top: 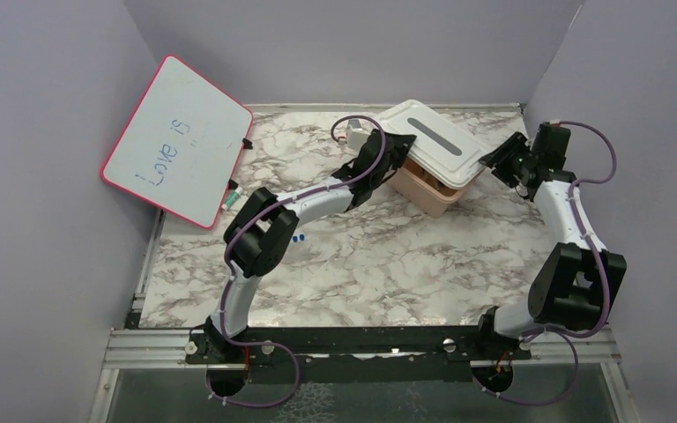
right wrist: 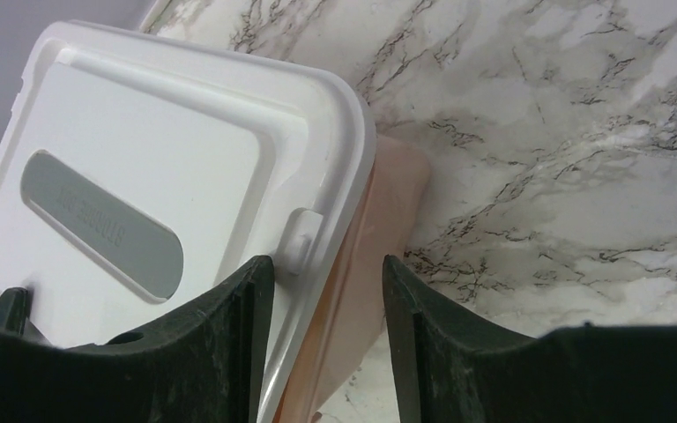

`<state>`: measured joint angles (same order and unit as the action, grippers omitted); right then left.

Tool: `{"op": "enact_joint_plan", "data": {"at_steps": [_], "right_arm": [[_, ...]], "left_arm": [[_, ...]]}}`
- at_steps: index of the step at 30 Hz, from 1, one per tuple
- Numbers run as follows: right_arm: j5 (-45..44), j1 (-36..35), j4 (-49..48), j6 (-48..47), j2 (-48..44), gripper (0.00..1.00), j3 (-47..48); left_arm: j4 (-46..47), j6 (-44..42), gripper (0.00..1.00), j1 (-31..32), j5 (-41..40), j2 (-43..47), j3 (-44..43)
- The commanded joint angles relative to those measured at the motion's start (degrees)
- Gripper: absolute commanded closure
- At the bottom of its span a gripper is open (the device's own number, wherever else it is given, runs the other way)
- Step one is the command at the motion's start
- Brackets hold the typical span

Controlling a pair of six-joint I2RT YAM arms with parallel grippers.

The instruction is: Organize the chemistry lab equipment

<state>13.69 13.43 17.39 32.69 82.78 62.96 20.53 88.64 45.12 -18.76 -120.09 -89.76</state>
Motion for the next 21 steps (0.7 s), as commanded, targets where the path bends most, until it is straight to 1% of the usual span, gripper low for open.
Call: {"op": "enact_joint_plan", "data": {"at_steps": [1, 4, 7, 10, 21], "right_arm": [[2.0, 0.1, 1.1, -2.7, 2.5, 0.49, 1.8], [1.9, 0.0, 1.4, -3.7, 3.3, 0.52, 2.1], [1.8, 0.1, 1.5, -4.7, 4.1, 0.57, 2.7], [1.8, 0.0, 1.5, -5.6, 4.9, 0.61, 3.2], [3.1, 0.1, 2.3, -9.0, 6.7, 0.65, 4.7]], "left_arm": [[-0.4, -0.2, 0.73, 0.2, -1.8, 3.6, 1.1], [-4.0, -0.6, 0.63, 0.3, -2.4, 4.7, 0.7], [-10.3, -1.3, 0.5, 0.2, -2.2, 4.9, -1.1], [-13.1, -2.1, 0.45, 0.2, -1.3, 5.3, -1.1], [-17.8, -4.9, 0.39, -2.1, 2.5, 11.7, 6.2]]}}
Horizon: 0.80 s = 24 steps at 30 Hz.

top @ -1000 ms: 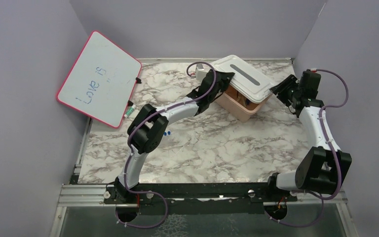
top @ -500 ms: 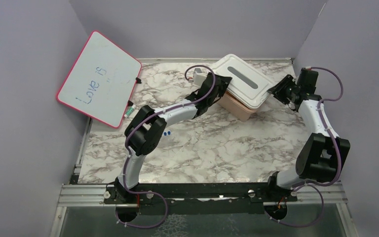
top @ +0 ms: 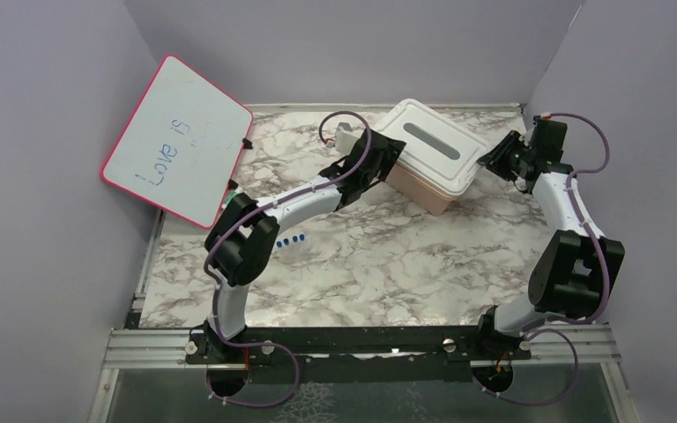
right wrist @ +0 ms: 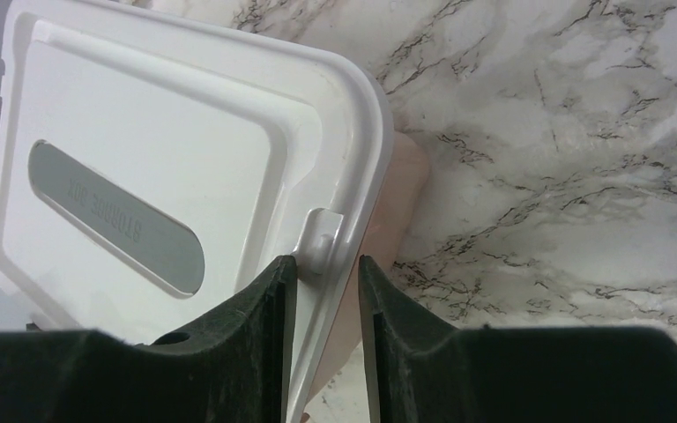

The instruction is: Organize the chemistry lab equipment

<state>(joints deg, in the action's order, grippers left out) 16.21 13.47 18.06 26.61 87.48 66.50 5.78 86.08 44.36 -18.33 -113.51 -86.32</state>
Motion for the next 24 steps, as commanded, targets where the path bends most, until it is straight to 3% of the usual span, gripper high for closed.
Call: {"op": "enact_joint_plan", "data": {"at_steps": [1, 14, 24], "right_arm": [[0.6, 0.0, 1.9, -3.3, 2.2, 0.65, 1.4], [3.6, -0.3, 3.1, -4.7, 2.3, 0.65, 2.1], [3.1, -1.8, 5.5, -5.6, 0.5, 0.65, 2.7]], "left_arm": [[-3.5, -2.9, 0.38, -1.6, 2.5, 5.8, 3.6], [0.2, -14.0, 0.27, -8.3, 7.6, 12.9, 13.2], [5.7, -24.4, 0.19, -11.4, 17.1, 8.8, 9.0]]}}
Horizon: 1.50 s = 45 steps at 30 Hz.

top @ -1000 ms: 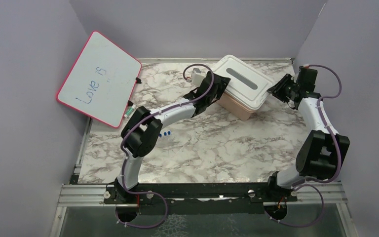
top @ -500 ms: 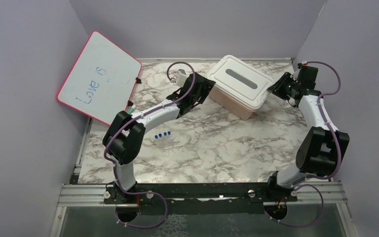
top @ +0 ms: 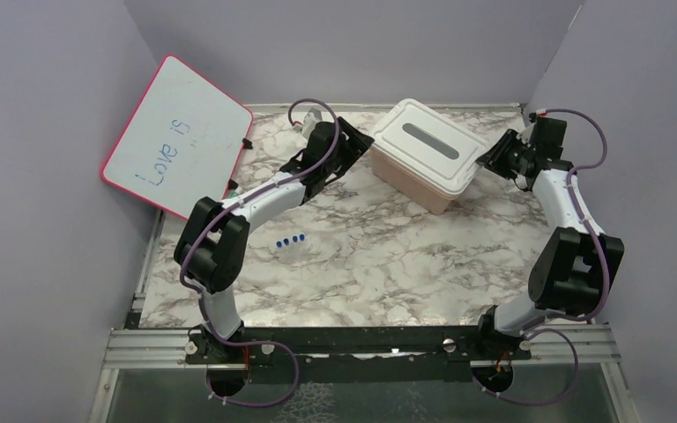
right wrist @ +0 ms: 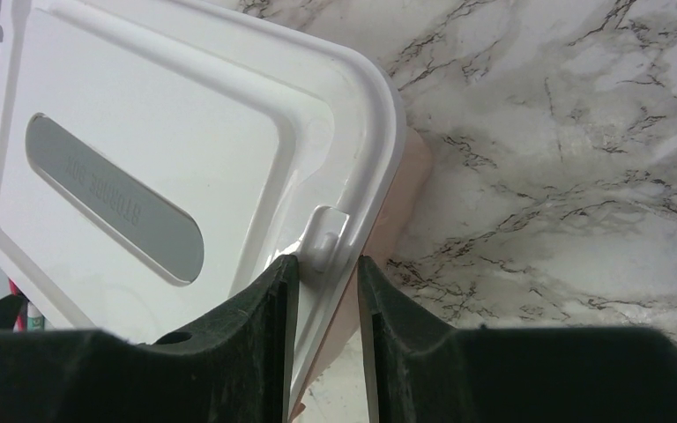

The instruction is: Organize the chemistry lab equipment

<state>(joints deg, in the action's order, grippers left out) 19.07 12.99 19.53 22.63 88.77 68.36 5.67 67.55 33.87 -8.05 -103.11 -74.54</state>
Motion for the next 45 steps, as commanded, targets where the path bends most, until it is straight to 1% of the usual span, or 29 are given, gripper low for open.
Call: {"op": "enact_joint_plan", "data": {"at_steps": [1, 4, 7, 11, 20, 26, 31, 34, 36, 41, 45], "right_arm": [[0.2, -1.5, 3.8, -1.7, -1.0, 0.65, 0.7], [0.2, -1.9, 4.0, -2.0, -1.1, 0.65, 1.0], [-0.7, -2.1, 4.3, -2.2, -1.1, 0.65, 1.2], [-1.7, -2.2, 4.5, -2.5, -1.1, 0.65, 1.0], [-4.6, -3.2, 4.6, -3.1, -0.7, 0.63, 0.6], [-6.8, -4.1, 5.0, -3.2, -0.1, 0.63, 0.5], [-11.0, -5.3, 5.7, -3.2, 0.6, 0.65, 0.5], [-13.5, -6.3, 6.6, -3.6, 0.7, 0.66, 1.4], [-14.4, -6.6, 7.1, -3.5, 0.0, 0.65, 2.3], [-17.4, -6.7, 10.0, -3.5, -1.9, 0.62, 7.1], [-18.8, -6.7, 12.5, -3.5, -3.9, 0.56, 10.9]], "left_arm": [[7.2, -6.4, 0.19, -1.3, 7.9, -2.3, -3.0], [5.5, -7.6, 0.19, -1.8, 11.7, -5.4, -6.4], [3.7, -8.7, 0.23, -1.9, 12.0, -7.6, -8.5], [2.0, -9.5, 0.32, -2.0, 10.5, -8.9, -9.0], [-3.5, -10.9, 0.43, -2.0, 9.2, -12.3, -11.4], [-5.5, -11.0, 0.54, -2.1, 8.5, -13.5, -11.5], [-7.5, -11.0, 0.59, -2.2, 6.9, -13.8, -10.8], [-8.0, -11.7, 0.59, -2.4, 7.8, -13.9, -11.1], [-9.1, -12.8, 0.57, -2.6, 8.0, -13.6, -12.2], [-14.1, -18.6, 0.45, -3.6, 10.1, -11.7, -18.4], [-20.0, -24.7, 0.37, -5.0, 8.8, -8.0, -23.0]]}}
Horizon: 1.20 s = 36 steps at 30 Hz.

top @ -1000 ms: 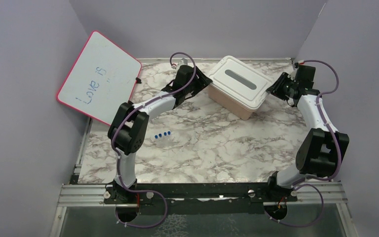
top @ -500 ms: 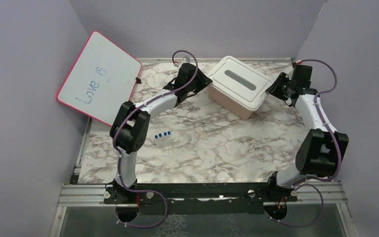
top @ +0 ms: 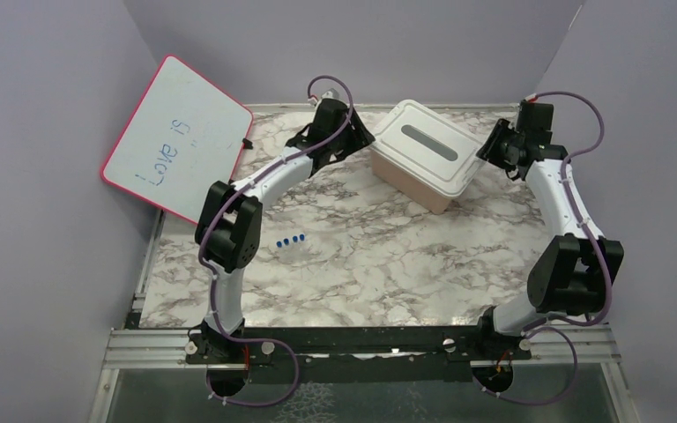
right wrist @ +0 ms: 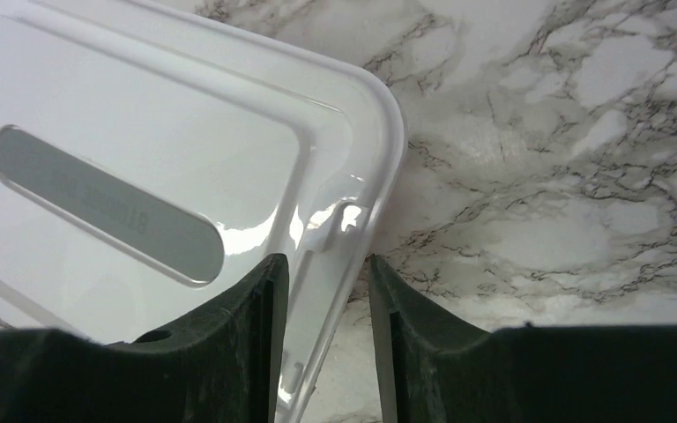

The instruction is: Organize the chemistry lab equipment

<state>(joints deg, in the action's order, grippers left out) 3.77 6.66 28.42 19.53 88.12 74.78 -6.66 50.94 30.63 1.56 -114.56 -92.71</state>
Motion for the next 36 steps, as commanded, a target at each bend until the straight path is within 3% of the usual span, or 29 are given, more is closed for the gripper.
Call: {"op": "enact_joint_plan", "data": {"at_steps": [1, 9, 14, 20, 24, 28, 36], "right_arm": [[-3.5, -0.4, 3.9, -0.5, -4.1, 0.56, 4.9], [-1.5, -0.5, 4.3, -0.4, -14.0, 0.44, 0.2], [0.3, -1.3, 2.2, 2.7, -24.1, 0.42, -9.4], [-2.3, -1.3, 5.5, 3.5, -35.6, 0.4, -14.6], [-5.4, -1.3, 8.3, 3.7, -44.3, 0.34, -17.2], [-9.3, -1.3, 10.6, 2.3, -50.7, 0.26, -17.1], [-11.7, -1.3, 13.1, 2.8, -52.0, 0.25, -14.2]], "left_arm": [[-8.8, -9.7, 0.34, -2.2, -1.1, 4.8, -5.1], [-20.7, -25.3, 0.13, -4.0, -10.6, 21.8, -1.3], [-29.4, -30.5, 0.09, -4.1, -16.0, 33.6, 3.0], [-34.5, -34.0, 0.01, -4.1, -20.7, 48.2, 11.1], [-36.6, -35.0, 0.01, -4.1, -20.5, 54.1, 13.2], [-39.5, -36.8, 0.01, -4.1, -25.6, 59.8, 15.6], [-46.5, -36.5, 0.01, -4.1, -31.1, 67.0, 14.5]]}}
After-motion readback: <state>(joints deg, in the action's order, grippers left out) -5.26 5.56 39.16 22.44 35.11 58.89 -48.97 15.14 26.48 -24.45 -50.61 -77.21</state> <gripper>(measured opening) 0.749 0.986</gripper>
